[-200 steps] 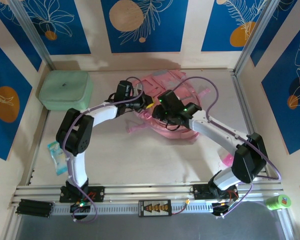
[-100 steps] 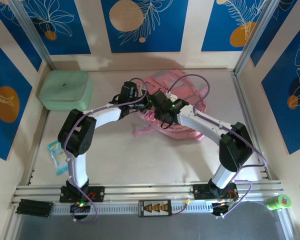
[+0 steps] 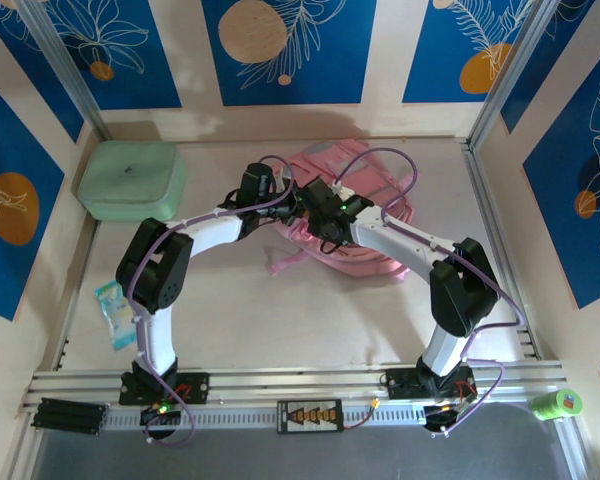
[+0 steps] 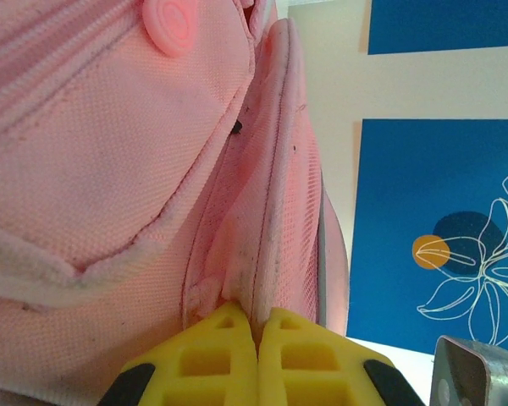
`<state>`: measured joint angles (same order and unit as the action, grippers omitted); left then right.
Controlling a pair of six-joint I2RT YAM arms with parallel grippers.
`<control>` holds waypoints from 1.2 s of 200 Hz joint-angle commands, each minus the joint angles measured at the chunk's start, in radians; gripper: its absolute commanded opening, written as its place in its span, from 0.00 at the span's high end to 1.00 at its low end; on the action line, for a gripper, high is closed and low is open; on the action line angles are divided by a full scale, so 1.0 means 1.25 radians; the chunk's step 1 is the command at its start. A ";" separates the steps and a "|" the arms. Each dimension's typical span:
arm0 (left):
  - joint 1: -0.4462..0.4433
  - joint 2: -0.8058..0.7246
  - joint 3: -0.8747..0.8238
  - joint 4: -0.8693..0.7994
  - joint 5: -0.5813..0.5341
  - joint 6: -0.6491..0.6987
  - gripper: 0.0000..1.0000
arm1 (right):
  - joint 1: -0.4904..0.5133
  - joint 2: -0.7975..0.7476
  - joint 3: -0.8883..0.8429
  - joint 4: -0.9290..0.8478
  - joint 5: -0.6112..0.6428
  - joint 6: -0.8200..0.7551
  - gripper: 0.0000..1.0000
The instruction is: Pack the student bag
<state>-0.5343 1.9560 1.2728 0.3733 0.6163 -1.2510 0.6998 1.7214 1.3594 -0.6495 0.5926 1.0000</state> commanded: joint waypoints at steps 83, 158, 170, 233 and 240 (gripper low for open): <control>0.012 -0.003 -0.005 0.077 0.039 0.011 1.00 | -0.026 -0.036 -0.012 -0.082 0.066 0.058 0.78; 0.037 -0.017 0.003 0.011 0.031 0.079 1.00 | -0.077 -0.212 -0.248 -0.017 0.000 0.023 0.78; 0.037 -0.017 0.008 0.007 0.034 0.081 1.00 | -0.079 -0.223 -0.253 0.007 -0.024 -0.012 0.76; 0.037 -0.022 0.016 0.000 0.039 0.088 1.00 | -0.074 -0.192 -0.190 -0.025 0.011 -0.158 0.62; 0.037 -0.023 0.015 -0.003 0.040 0.089 1.00 | -0.074 -0.190 -0.188 -0.029 0.021 -0.175 0.62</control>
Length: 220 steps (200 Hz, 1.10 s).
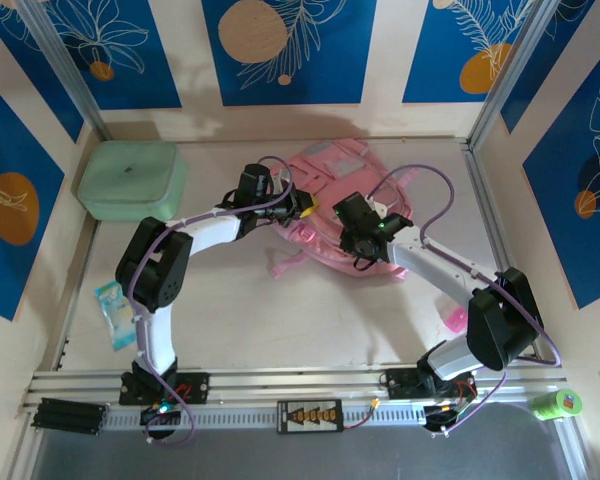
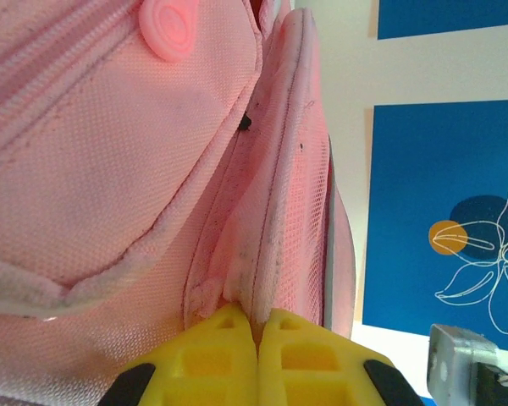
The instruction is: Pack the student bag
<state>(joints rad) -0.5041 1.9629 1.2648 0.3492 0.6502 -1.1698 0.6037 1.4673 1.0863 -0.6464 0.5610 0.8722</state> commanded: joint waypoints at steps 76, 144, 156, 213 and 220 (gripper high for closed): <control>0.013 -0.028 0.041 -0.021 0.008 0.059 1.00 | -0.007 0.018 0.019 -0.006 0.008 -0.329 0.57; 0.016 -0.034 0.051 -0.051 0.000 0.084 1.00 | -0.020 0.008 -0.010 0.030 -0.020 -0.378 0.68; 0.017 -0.034 0.052 -0.054 -0.001 0.084 1.00 | -0.020 0.006 -0.013 0.033 -0.007 -0.383 0.70; 0.022 -0.034 0.047 -0.056 -0.005 0.089 1.00 | -0.022 -0.028 -0.037 0.050 0.014 -0.402 0.89; 0.023 -0.035 0.048 -0.058 -0.006 0.089 1.00 | -0.024 -0.035 -0.041 0.052 0.019 -0.398 0.90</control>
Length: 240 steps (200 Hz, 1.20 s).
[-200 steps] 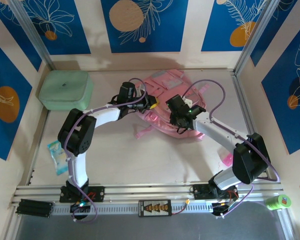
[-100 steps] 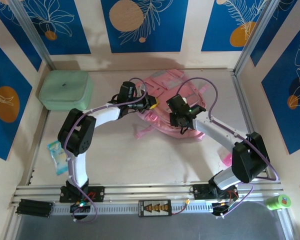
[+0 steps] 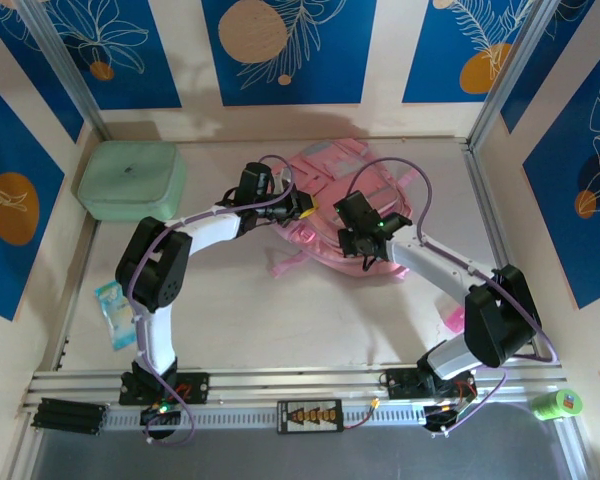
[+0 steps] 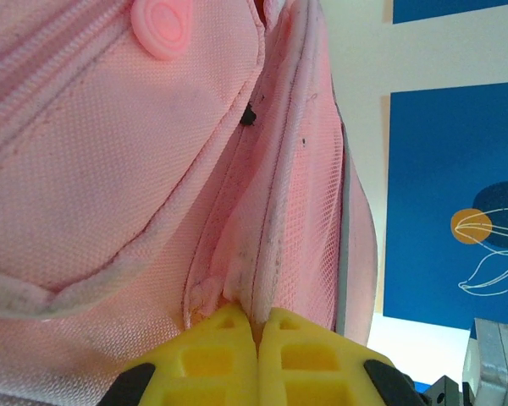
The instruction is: Pack the student bag
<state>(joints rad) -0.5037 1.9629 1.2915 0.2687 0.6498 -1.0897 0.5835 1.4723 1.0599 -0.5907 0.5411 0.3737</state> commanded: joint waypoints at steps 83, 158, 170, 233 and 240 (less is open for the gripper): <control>0.047 -0.038 0.026 -0.037 -0.014 0.074 1.00 | -0.141 -0.168 -0.120 0.053 -0.132 0.040 0.90; 0.051 -0.034 0.032 -0.022 0.006 0.067 1.00 | -0.135 -0.092 -0.084 0.051 -0.231 -0.035 0.81; 0.051 -0.034 0.032 -0.022 0.009 0.068 1.00 | -0.134 -0.088 -0.082 0.055 -0.238 -0.034 0.77; 0.054 -0.039 0.042 -0.031 0.015 0.073 1.00 | -0.094 -0.053 -0.015 0.022 -0.141 -0.037 0.59; 0.054 -0.039 0.042 -0.032 0.014 0.073 1.00 | -0.088 -0.050 -0.010 0.023 -0.130 -0.038 0.59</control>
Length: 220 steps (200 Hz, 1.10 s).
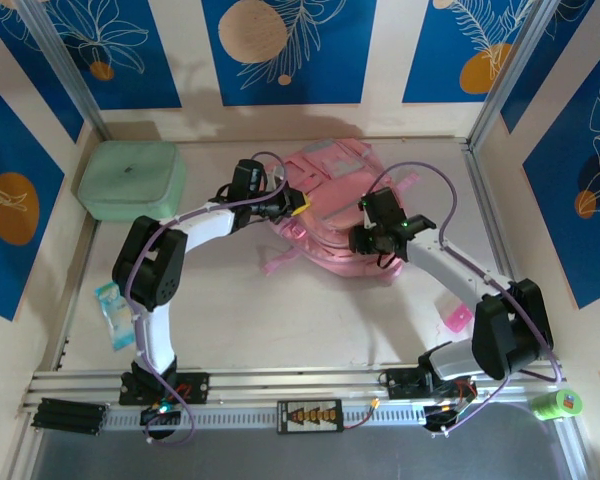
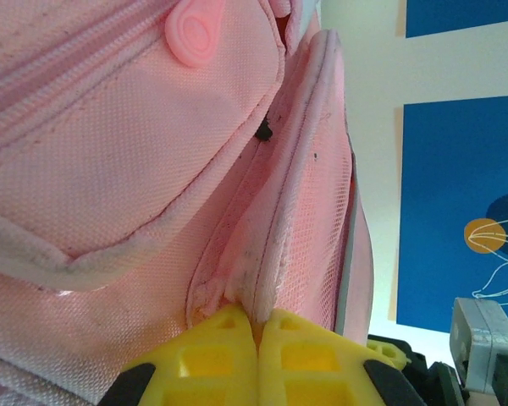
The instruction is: Pack the student bag
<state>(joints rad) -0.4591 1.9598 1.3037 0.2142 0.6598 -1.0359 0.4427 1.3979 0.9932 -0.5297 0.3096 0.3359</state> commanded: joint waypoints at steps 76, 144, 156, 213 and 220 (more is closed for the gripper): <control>0.021 -0.034 0.035 0.007 0.008 0.031 1.00 | 0.016 0.064 0.053 0.011 0.064 0.011 0.69; 0.042 -0.039 0.027 -0.038 -0.010 0.076 1.00 | -0.079 0.019 0.019 -0.015 0.080 0.115 0.95; 0.045 -0.039 0.022 -0.048 -0.014 0.085 1.00 | -0.094 0.006 0.011 -0.018 0.055 0.119 0.97; 0.055 0.010 0.132 -0.193 -0.035 0.222 0.99 | 0.043 -0.010 0.011 -0.006 -0.082 0.081 1.00; 0.056 0.019 0.154 -0.227 -0.054 0.250 0.97 | 0.060 -0.010 0.009 0.002 -0.100 0.086 1.00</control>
<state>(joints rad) -0.4232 1.9614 1.3804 0.0353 0.6601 -0.8711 0.4419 1.4212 1.0187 -0.5121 0.2989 0.4362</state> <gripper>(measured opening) 0.045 0.058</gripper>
